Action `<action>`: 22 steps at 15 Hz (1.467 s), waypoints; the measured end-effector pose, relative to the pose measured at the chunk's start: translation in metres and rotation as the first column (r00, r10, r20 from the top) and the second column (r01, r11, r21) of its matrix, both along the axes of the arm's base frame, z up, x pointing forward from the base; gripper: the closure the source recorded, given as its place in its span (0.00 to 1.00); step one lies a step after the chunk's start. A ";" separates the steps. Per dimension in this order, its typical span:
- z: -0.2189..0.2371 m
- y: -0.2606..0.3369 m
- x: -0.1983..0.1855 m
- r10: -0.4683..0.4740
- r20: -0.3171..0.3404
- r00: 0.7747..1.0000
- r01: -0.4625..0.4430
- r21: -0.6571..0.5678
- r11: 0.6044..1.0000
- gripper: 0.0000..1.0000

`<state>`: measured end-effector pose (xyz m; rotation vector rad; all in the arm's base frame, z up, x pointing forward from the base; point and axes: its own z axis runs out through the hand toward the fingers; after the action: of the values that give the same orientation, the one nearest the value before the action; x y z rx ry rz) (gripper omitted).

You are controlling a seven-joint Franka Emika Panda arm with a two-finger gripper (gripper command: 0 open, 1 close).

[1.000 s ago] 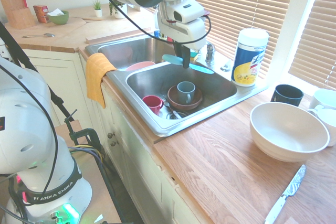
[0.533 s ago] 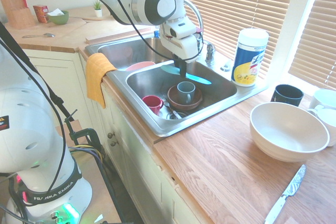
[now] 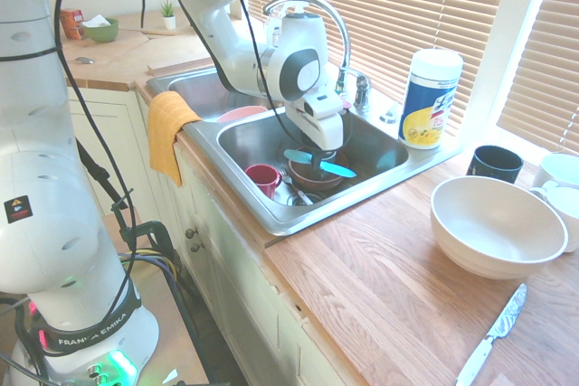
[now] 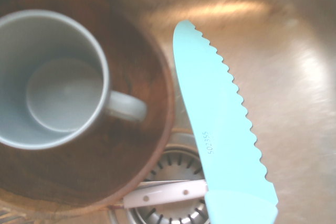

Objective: Put the knife into the sink

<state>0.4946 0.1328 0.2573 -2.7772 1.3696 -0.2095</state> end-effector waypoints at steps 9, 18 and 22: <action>-0.060 -0.011 0.012 -0.026 -0.030 0.999 0.026 0.003 1.000 1.00; -0.094 -0.016 0.017 -0.024 -0.079 0.997 0.026 0.024 0.999 0.00; -0.102 -0.018 0.019 -0.028 -0.087 0.996 0.030 0.024 0.999 0.00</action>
<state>0.5134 0.1146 0.1558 -2.7772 1.4213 -0.0731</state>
